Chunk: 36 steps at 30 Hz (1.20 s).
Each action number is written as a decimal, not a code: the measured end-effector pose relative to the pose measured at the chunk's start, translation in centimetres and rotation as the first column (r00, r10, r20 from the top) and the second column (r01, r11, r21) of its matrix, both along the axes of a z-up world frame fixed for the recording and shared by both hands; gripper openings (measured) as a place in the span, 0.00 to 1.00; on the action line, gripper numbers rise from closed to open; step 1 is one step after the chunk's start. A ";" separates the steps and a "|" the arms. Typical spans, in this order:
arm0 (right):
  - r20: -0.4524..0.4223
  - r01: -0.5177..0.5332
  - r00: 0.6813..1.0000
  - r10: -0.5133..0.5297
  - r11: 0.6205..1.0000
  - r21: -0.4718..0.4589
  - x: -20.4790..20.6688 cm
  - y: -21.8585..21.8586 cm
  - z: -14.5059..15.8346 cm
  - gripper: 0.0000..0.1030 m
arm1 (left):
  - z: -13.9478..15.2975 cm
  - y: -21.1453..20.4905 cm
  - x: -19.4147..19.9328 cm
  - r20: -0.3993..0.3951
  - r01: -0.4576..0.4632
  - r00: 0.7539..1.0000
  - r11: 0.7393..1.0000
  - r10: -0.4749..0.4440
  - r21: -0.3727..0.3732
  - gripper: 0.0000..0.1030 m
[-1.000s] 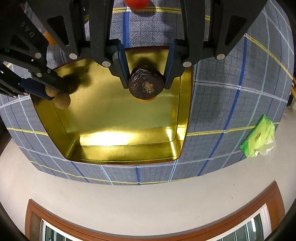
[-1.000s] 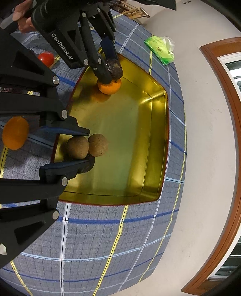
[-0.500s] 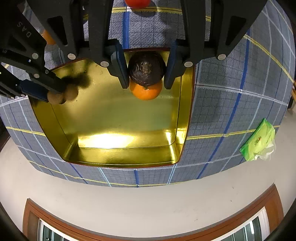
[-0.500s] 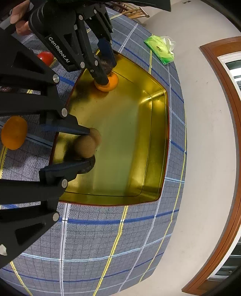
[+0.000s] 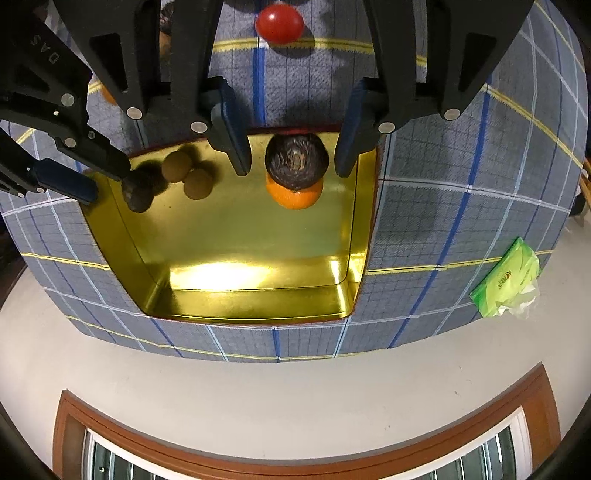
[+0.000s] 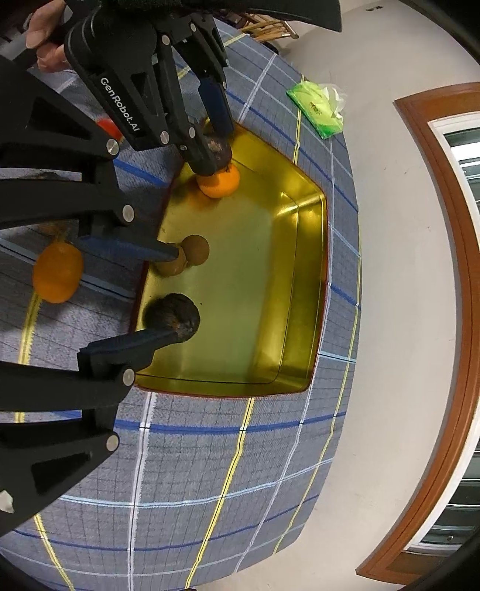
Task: Organize fruits
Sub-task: 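Open the left gripper dropping the brown fruit while the right gripper releases the kiwis into the tin, then move both open grippers back toward the fruits on the cloth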
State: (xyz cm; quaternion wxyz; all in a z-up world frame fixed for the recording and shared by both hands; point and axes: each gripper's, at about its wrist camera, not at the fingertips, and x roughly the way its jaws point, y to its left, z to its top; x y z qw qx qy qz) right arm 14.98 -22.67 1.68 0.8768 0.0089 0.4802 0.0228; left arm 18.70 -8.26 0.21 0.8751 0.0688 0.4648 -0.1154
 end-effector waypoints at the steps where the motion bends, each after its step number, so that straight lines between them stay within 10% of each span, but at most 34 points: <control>1: 0.003 -0.001 1.000 0.001 1.000 0.000 -0.4 0.1 0.2 0.35 | 0.2 0.1 -0.3 0.004 0.000 1.000 1.000 0.000 -0.003 0.47; 14: 0.016 0.010 1.000 -0.011 1.000 0.006 -6.0 -0.1 1.2 0.34 | 2.0 3.8 -5.0 0.034 -0.031 0.999 0.999 0.032 -0.021 0.47; 36: -0.074 0.048 0.996 -0.046 0.999 0.023 -14.4 -0.6 -3.8 0.34 | -4.2 8.2 -14.7 -0.080 -0.069 0.995 0.998 0.067 -0.016 0.47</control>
